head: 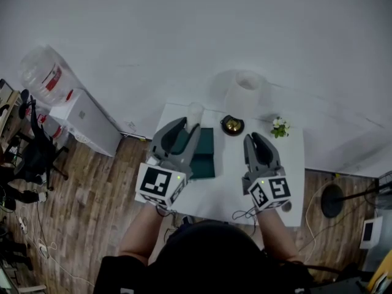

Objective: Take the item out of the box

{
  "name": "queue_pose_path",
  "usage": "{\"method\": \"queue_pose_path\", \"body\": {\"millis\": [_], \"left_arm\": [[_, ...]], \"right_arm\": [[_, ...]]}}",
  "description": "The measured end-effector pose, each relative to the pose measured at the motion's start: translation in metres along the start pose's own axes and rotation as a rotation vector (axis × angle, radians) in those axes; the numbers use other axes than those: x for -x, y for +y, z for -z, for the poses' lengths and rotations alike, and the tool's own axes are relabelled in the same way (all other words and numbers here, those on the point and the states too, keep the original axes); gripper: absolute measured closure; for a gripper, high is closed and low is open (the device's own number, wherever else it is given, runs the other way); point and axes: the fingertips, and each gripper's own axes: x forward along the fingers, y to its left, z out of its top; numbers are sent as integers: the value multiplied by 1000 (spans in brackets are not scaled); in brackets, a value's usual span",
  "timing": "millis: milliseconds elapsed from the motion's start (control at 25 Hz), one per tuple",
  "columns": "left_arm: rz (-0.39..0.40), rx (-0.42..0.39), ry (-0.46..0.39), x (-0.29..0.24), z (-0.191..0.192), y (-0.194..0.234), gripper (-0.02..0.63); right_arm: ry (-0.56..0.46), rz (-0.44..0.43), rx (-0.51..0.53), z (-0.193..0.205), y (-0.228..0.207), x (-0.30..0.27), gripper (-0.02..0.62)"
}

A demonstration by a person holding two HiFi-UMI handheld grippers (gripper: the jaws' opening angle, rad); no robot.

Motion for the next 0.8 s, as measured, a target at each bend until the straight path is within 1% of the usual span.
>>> {"method": "queue_pose_path", "body": {"millis": [240, 440, 800], "left_arm": [[-24, 1, 7, 7, 7, 4, 488], [-51, -10, -6, 17, 3, 9, 488], [-68, -14, -7, 25, 4, 7, 488]], "right_arm": [[35, -13, 33, 8, 6, -3, 515], [23, -16, 43, 4, 12, -3, 557], [30, -37, 43, 9, 18, 0, 572]]}}
